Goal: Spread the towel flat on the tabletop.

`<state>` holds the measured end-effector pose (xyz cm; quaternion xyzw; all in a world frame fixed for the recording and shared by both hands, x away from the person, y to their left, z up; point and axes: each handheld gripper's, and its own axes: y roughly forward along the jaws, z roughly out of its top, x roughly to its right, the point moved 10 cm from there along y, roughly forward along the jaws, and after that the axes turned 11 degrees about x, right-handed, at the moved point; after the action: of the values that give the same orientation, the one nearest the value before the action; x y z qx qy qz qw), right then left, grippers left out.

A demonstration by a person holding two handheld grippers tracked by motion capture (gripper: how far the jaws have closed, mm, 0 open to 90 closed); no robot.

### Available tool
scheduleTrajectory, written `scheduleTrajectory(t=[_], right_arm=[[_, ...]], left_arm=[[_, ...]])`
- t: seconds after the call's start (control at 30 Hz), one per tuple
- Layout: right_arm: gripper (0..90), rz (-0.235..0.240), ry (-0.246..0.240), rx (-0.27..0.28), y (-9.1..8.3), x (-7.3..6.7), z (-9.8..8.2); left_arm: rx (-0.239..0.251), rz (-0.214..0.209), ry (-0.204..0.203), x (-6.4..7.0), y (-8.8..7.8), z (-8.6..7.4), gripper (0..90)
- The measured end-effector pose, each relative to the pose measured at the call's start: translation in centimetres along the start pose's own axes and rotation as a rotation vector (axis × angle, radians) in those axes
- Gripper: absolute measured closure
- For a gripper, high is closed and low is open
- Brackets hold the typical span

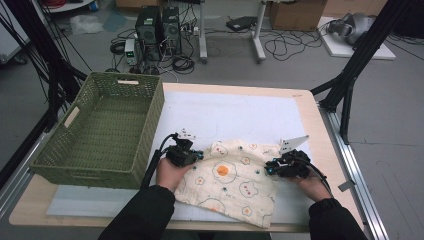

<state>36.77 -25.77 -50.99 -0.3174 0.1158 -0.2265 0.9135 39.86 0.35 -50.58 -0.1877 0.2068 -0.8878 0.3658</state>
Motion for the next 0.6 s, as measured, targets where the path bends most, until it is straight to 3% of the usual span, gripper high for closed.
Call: scheduleTrajectory(t=[0.17, 0.23, 0.3, 0.4, 0.6], right_arm=[[77.4, -0.008, -0.013, 0.003, 0.4, 0.1, 0.3], [78.0, -0.013, -0.015, 0.012, 0.8, 0.2, 0.7], [78.8, -0.004, -0.015, 0.003, 1.1, 0.1, 0.8], [78.8, -0.006, -0.019, -0.002, 1.0, 0.0, 0.8], [76.4, -0.030, -0.014, 0.015, 0.0, 0.3, 0.9]], left_arm=[[0.055, 0.127, 0.014, -1.4, -2.9, 0.4, 89.9], [0.069, 0.148, 0.000, -1.8, -4.0, 0.0, 90.0], [0.065, 0.141, -0.011, -2.0, -4.6, -0.4, 89.9], [0.133, 0.095, -0.013, -1.6, -4.3, 0.8, 89.5], [0.150, 0.020, -0.013, -0.7, -1.4, 2.9, 84.2]])
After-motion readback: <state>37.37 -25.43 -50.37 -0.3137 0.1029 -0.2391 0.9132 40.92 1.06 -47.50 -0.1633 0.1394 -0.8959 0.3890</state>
